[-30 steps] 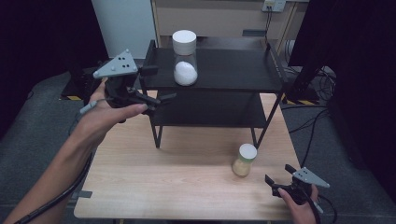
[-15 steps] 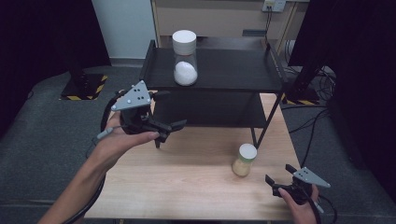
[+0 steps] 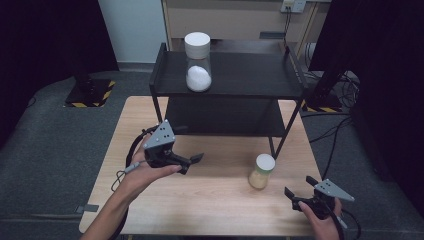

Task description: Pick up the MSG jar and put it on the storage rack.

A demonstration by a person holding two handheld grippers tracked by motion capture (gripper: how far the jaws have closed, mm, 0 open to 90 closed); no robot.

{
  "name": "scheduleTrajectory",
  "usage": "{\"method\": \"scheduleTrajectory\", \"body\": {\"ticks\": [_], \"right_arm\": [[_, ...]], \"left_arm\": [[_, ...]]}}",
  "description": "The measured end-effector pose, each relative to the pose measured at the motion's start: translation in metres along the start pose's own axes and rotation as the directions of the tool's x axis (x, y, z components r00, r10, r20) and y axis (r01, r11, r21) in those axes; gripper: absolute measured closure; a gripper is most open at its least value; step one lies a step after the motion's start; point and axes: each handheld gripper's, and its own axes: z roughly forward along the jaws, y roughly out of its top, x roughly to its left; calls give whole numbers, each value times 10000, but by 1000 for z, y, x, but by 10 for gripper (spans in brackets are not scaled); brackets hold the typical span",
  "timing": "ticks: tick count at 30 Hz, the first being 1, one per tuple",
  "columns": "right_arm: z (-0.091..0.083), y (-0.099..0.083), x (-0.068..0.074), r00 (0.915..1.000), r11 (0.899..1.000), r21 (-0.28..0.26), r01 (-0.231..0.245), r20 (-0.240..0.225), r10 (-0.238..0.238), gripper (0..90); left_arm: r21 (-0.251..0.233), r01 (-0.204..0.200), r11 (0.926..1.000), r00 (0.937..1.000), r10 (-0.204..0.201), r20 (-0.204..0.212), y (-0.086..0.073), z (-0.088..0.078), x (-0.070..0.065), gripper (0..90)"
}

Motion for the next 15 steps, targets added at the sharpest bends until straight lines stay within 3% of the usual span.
{"method": "scheduleTrajectory", "body": {"ticks": [1,2,6,15], "right_arm": [[0,0,0,10000,10000,8,-8,-1,8,18],[0,0,0,10000,10000,16,-13,0,13,18],[0,0,0,10000,10000,1,-32,6,32,18],[1,-1,0,10000,10000,46,-14,-25,14,18]], "left_arm": [[0,0,10000,10000,0,0,0,0,0,38],[137,22,9999,9997,-19,-234,-12,2,-2,38],[301,152,9994,9988,-138,-473,-32,6,-4,36],[372,696,9969,9949,-666,-758,-72,4,-8,37]]}}
